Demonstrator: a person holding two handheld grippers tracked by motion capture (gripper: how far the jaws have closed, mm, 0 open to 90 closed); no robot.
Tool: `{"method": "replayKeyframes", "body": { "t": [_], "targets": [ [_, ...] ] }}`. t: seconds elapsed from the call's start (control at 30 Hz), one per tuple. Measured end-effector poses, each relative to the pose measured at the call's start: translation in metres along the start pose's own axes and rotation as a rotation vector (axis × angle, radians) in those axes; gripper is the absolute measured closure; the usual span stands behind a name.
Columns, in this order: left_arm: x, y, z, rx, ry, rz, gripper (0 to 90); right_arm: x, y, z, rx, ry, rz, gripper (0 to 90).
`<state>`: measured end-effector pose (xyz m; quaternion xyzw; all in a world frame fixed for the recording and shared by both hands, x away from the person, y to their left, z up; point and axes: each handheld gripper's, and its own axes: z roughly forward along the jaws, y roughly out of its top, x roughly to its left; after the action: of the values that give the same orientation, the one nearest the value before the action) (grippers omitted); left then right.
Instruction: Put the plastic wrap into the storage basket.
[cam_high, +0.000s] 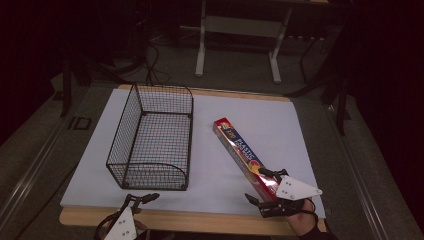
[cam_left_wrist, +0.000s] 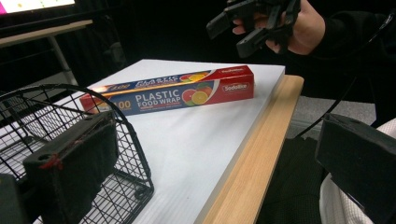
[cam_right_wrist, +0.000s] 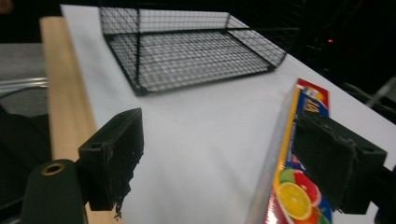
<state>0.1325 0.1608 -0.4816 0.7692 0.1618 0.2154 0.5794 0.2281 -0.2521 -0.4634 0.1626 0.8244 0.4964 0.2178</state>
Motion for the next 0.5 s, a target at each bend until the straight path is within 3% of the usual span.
{"method": "replayKeyframes", "body": {
  "t": [0.27, 0.5],
  "targets": [
    [-0.001, -0.002, 0.001, 0.012, -0.010, 0.005, 0.0, 0.007, 0.008, -0.003, 0.013, 0.022, -0.026, 11.5],
    [-0.001, -0.003, 0.002, 0.014, -0.027, 0.002, 0.0, 0.012, 0.011, 0.004, 0.051, -0.017, -0.066, 11.4]
  ]
}}
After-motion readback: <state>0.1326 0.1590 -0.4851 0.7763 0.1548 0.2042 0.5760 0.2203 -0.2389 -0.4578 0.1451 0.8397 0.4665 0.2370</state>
